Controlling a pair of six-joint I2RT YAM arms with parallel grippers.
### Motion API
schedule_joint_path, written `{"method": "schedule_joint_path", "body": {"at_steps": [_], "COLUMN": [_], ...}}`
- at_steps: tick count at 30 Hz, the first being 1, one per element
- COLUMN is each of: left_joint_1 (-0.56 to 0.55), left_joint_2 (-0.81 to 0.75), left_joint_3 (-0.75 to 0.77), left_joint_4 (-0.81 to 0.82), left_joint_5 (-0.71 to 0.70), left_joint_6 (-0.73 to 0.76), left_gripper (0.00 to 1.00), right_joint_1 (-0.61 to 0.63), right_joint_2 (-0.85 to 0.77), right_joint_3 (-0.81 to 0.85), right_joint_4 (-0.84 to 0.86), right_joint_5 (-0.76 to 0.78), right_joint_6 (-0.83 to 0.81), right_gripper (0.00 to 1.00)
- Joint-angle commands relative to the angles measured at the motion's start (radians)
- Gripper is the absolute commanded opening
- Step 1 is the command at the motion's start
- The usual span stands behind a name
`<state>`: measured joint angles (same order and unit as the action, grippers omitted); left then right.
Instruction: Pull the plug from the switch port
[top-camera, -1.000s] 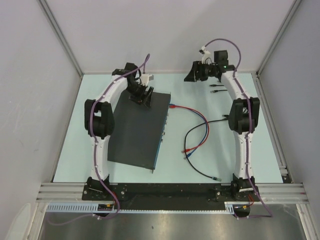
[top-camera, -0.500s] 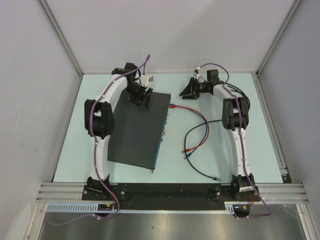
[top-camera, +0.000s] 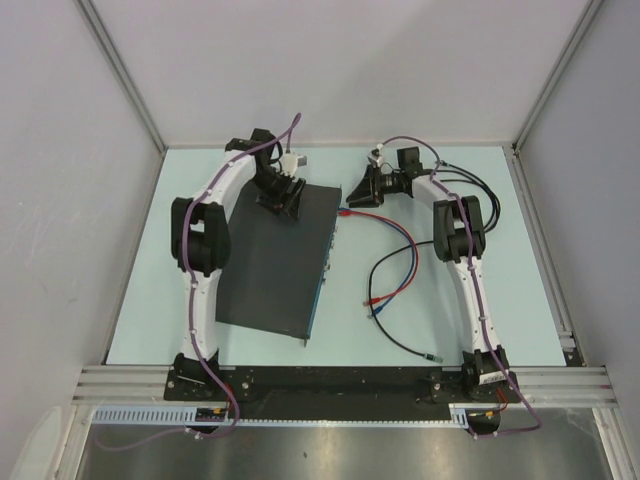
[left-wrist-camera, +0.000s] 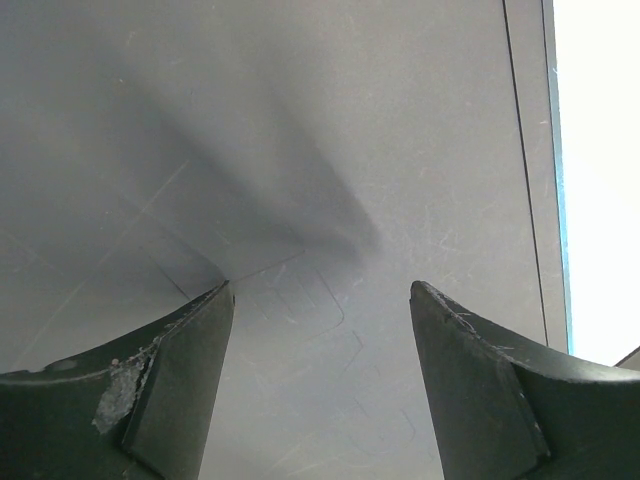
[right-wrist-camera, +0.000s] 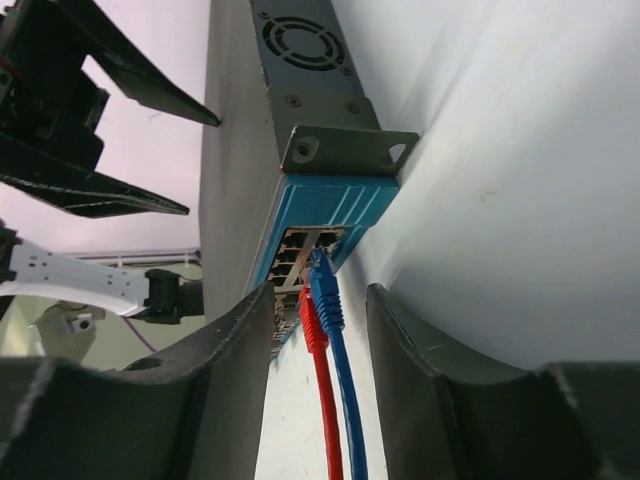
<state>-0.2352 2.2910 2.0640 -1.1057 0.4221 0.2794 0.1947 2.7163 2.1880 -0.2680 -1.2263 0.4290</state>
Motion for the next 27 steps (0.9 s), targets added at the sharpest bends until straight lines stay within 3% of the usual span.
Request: {"method": "schedule_joint_path", "body": {"at_steps": [1, 8, 22, 25, 27], "left_joint_1": [0.004, 0.004, 0.002, -0.003, -0.009], "left_joint_2": [-0.024, -0.044, -0.07, -0.068, -0.068], "left_joint_3": [-0.03, -0.079, -0.122, -0.119, -0.116], "left_joint_4": [0.003, 0.017, 0.018, 0.02, 0.02], "left_joint_5": [0.004, -0.023, -0.08, -0.085, -0.086], "left_joint_6": [-0.014, -0.019, -0.014, -0.016, -0.014], "left_gripper": [0.78, 0.78, 0.78, 0.78, 0.78], "right_joint_1": [0.011, 0.028, 0.054, 0.057, 0.06], "right_joint_2": [0.043, 0.051, 0.071, 0.065, 0.054], "right_joint_3": [0.023, 0.006, -0.005, 0.004, 0.027], "right_joint_4": [0.029, 0.071, 0.095, 0.031, -0.098], "right_joint_5": [-0.025, -0.09, -0.067, -0.017, 0.066], "right_joint_6": [0.04, 0.074, 0.099, 0.042, -0.065], "right_gripper": [0.46, 0.46, 0.37, 0.35, 0.36]}}
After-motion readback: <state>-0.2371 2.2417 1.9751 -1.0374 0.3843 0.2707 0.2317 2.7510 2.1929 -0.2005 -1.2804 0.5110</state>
